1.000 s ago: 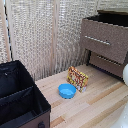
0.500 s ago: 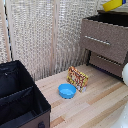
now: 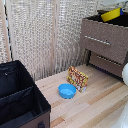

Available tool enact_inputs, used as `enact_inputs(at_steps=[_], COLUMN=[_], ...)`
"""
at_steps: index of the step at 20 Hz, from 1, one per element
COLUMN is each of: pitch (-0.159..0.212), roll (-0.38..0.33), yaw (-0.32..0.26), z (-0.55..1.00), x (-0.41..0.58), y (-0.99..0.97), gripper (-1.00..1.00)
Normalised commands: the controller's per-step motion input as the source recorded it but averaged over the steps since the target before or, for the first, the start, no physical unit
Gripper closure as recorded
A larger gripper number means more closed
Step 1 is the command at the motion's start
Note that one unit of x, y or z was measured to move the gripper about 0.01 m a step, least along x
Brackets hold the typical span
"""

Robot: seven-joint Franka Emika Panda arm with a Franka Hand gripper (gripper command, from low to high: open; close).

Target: Kindly move your gripper toward the top drawer's handle. With caution, hold the handle robustly using your gripper and pull open the top drawer. Let the handle go. Relocate your gripper to the bowl placed in the background. Gently hold the bowl using your gripper. Bring the gripper and the bowl to the ajar drawer. Softly release the bowl into it.

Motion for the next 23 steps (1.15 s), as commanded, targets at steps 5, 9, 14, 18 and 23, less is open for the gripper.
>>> enact_inputs(at_steps=[5,9,14,18,23], pitch=[0.016,0.012,0.122,0.106,0.066], roll=[-0.008,-0.02,0.006,0.001,0.034], yaw=[-0.011,-0.039,-0.011,0.0,-0.008], z=[0.27,0.43,0.09,-0.15,-0.36], x=[0.123,0.045,0.001,0.079,0.267], y=[0.06,0.24,0.72,0.98,0.56], gripper=[-1.0,-1.0,-1.0,-1.0,-1.0])
